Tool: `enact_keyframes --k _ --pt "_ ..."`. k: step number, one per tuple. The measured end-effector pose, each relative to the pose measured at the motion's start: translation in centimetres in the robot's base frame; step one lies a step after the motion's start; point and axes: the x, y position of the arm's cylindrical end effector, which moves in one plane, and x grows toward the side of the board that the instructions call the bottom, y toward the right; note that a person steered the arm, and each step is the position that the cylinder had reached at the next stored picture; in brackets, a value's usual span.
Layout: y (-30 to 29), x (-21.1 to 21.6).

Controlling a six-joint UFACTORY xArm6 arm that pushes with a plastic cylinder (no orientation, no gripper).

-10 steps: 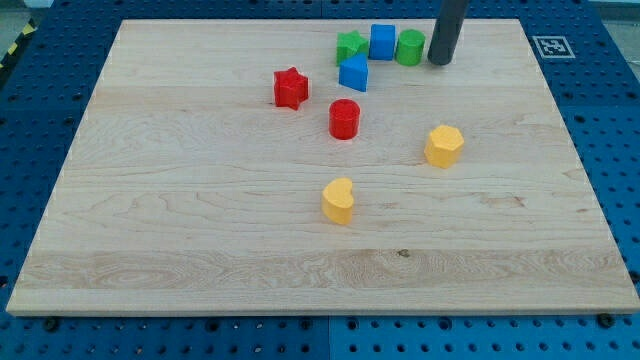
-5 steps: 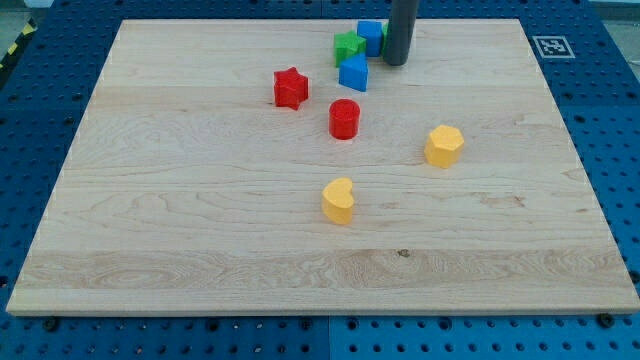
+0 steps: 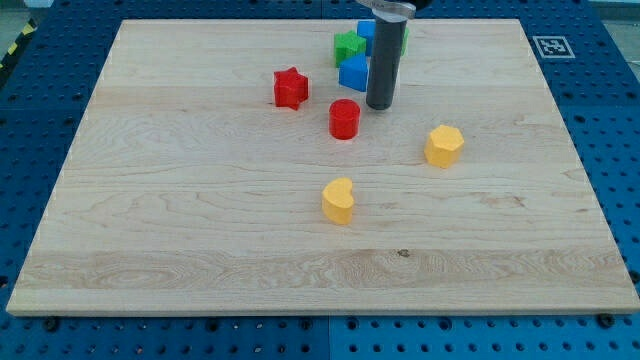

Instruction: Push blue and green blocks into each other

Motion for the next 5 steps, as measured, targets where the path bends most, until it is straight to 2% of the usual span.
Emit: enact_keyframes --k 5 --pt "-2.6 -2.9"
